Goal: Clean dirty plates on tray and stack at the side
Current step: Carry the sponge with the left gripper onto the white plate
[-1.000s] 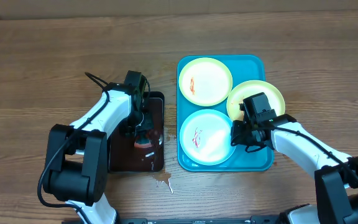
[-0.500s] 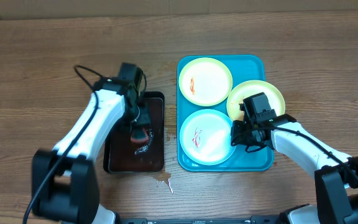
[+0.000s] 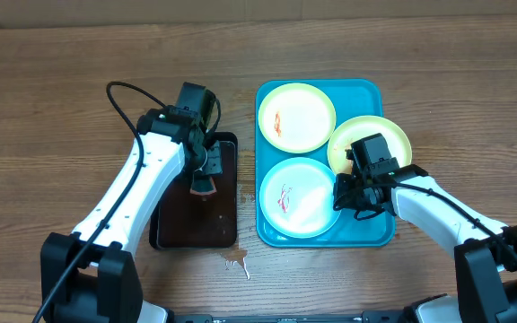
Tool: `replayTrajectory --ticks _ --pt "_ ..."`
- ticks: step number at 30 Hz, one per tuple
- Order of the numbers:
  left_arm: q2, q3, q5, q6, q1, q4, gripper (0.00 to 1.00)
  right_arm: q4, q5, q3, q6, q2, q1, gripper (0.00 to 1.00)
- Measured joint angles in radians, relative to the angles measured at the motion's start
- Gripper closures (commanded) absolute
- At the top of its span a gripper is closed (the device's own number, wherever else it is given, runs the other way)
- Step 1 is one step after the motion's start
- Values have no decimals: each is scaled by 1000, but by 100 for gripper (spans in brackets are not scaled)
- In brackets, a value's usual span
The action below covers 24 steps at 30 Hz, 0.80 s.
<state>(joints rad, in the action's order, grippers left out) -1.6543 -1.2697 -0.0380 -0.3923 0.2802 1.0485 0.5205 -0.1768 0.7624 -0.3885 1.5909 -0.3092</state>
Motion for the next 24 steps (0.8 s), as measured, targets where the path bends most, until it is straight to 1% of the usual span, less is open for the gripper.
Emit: replayTrajectory --ticks 4,6,10,13,16,18,21,24 --pt "-3 -66 40 0 23 49 96 0 0 0 0 0 0 92" --pt "-3 -116 76 0 45 39 96 1 0 0 0 0 0 92" --pt "-3 -160 142 -7 129 -50 96 1 0 0 0 0 0 92" --pt "-18 -160 172 -39 228 -117 96 1 0 0 0 0 0 92" --pt "-69 -161 189 -71 313 -185 96 1 0 0 0 0 0 92" --pt "-135 -161 199 -100 364 -235 96 1 0 0 0 0 0 92" --pt "-230 -161 209 -137 396 -262 96 1 0 0 -1 0 0 92" --pt "-306 -161 226 -168 398 -267 96 1 0 0 0 0 0 92"
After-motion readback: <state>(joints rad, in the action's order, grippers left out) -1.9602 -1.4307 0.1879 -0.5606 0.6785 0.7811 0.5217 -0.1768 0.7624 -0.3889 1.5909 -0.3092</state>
